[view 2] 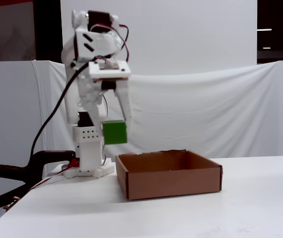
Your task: Grasp a green cube and put it in a box.
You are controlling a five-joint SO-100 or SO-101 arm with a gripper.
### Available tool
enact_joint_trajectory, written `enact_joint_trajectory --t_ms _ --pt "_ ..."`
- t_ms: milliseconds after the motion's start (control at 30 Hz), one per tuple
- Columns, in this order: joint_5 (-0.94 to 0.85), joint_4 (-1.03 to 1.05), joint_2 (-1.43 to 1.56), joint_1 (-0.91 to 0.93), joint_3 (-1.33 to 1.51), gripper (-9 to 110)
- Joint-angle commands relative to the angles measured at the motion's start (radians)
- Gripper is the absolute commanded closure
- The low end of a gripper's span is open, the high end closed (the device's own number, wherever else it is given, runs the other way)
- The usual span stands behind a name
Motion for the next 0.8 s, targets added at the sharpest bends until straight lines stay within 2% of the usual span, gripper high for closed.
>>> enact_joint_trajectory --t_ms 0,200,367,500,533,767 --pt "0.040 0.041 0.075 -0.078 -0.012 89" --pt "0.110 0.055 0.129 -0.209 0.017 89" --pt "0.160 0.003 0.186 -0.354 0.161 89" --pt "0.204 -0.087 0.213 -0.454 0.301 88" --pt "0.222 -0.176 0.209 -0.495 0.394 87" --pt "0.242 -0.385 0.129 -0.515 0.532 86"
